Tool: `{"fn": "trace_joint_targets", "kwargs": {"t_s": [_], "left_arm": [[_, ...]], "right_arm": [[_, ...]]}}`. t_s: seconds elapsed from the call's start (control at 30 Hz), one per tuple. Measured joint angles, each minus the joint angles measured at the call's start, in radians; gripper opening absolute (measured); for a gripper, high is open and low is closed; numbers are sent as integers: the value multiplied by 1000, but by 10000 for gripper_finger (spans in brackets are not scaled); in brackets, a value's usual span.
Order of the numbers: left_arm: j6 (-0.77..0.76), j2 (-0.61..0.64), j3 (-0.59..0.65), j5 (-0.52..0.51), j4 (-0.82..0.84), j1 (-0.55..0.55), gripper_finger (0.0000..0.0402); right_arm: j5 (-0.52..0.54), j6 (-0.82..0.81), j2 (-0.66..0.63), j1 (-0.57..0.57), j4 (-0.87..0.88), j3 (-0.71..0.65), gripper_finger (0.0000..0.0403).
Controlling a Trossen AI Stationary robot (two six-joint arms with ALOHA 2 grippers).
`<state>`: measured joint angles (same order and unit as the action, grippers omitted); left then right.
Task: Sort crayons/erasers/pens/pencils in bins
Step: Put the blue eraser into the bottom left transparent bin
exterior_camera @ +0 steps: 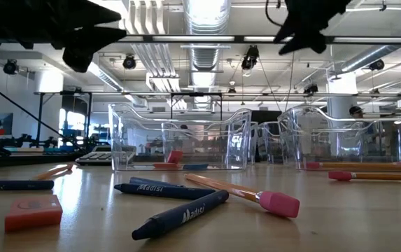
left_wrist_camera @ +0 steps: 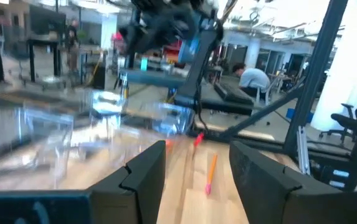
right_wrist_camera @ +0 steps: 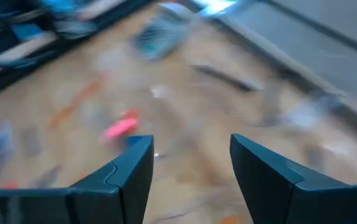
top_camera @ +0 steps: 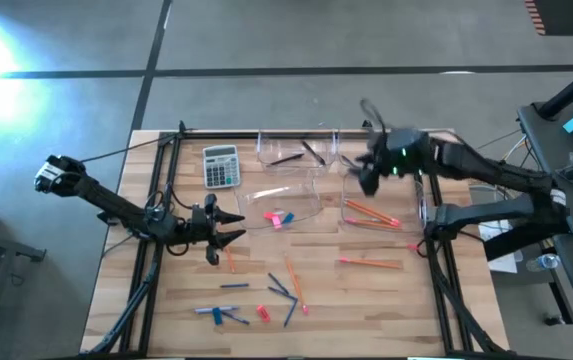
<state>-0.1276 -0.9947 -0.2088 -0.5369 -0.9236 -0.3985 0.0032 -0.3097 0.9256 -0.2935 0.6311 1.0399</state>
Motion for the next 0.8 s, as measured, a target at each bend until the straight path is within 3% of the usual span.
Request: {"fn": "trace_joint_targets", "kwargs": {"t_s": [0.17, 0.4, 0.63, 0.8], "left_arm": [[30, 0, -58, 2, 105, -9, 164], [-38, -19, -273, 4, 619, -36, 164], [-53, -134, -463, 26, 874, -134, 164], [-230, -232, -582, 127, 1141, -211, 164]], "right_arm": [[141, -57, -14, 297, -11, -35, 201], [382, -158, 75, 651, -73, -86, 201], [480, -162, 222, 903, -227, -83, 201], [556, -167, 319, 1022, -255, -42, 201]]}}
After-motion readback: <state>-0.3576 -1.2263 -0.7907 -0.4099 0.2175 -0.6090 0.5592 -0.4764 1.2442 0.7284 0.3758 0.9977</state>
